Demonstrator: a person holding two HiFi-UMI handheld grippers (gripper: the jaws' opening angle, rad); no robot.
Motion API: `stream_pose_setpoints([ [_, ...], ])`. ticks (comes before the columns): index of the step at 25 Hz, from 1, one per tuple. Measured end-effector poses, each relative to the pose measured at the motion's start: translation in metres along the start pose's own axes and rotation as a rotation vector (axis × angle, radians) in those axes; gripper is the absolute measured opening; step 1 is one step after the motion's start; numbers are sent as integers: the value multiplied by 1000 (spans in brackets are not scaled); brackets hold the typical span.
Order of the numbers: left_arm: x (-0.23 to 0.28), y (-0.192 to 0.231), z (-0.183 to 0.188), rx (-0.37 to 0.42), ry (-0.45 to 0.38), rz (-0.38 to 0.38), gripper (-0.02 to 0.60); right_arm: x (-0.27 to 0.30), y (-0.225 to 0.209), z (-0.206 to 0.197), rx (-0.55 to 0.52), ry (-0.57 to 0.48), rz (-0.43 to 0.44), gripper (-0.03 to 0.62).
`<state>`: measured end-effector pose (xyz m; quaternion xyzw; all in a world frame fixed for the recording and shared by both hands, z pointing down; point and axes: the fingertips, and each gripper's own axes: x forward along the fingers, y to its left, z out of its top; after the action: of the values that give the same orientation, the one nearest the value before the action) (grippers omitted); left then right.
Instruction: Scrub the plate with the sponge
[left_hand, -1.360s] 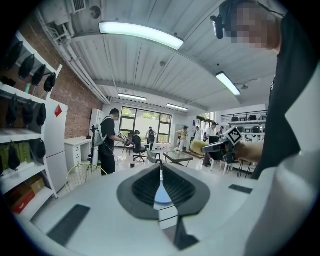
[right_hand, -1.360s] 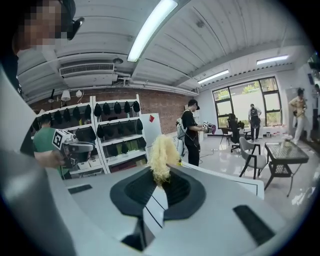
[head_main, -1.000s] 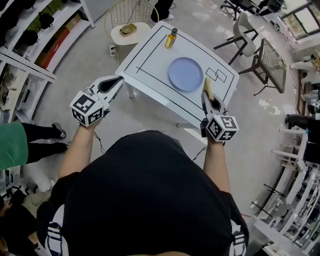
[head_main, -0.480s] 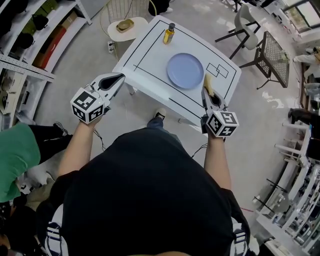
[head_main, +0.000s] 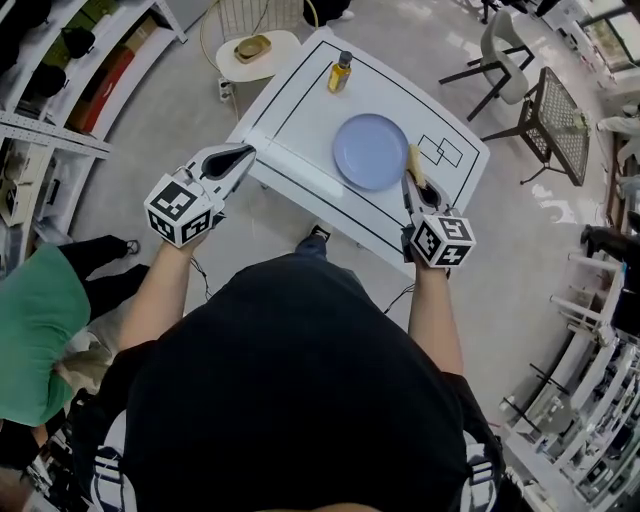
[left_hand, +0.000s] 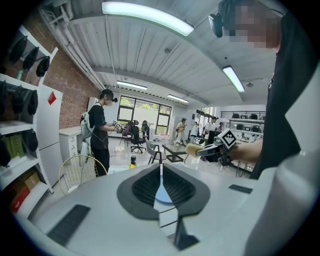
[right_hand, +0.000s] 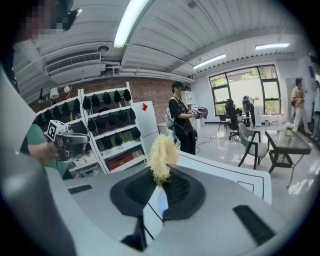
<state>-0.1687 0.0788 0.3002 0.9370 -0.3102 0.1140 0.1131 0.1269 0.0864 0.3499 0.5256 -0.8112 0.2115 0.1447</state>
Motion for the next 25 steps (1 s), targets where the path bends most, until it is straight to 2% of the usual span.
stream_pose_setpoints([
  [17, 72, 26, -11, -69, 59, 1, 21, 73, -67, -38, -81, 210, -35, 26],
  [25, 103, 30, -16, -96, 89, 7, 21, 99, -83, -52, -216, 272, -2, 28],
])
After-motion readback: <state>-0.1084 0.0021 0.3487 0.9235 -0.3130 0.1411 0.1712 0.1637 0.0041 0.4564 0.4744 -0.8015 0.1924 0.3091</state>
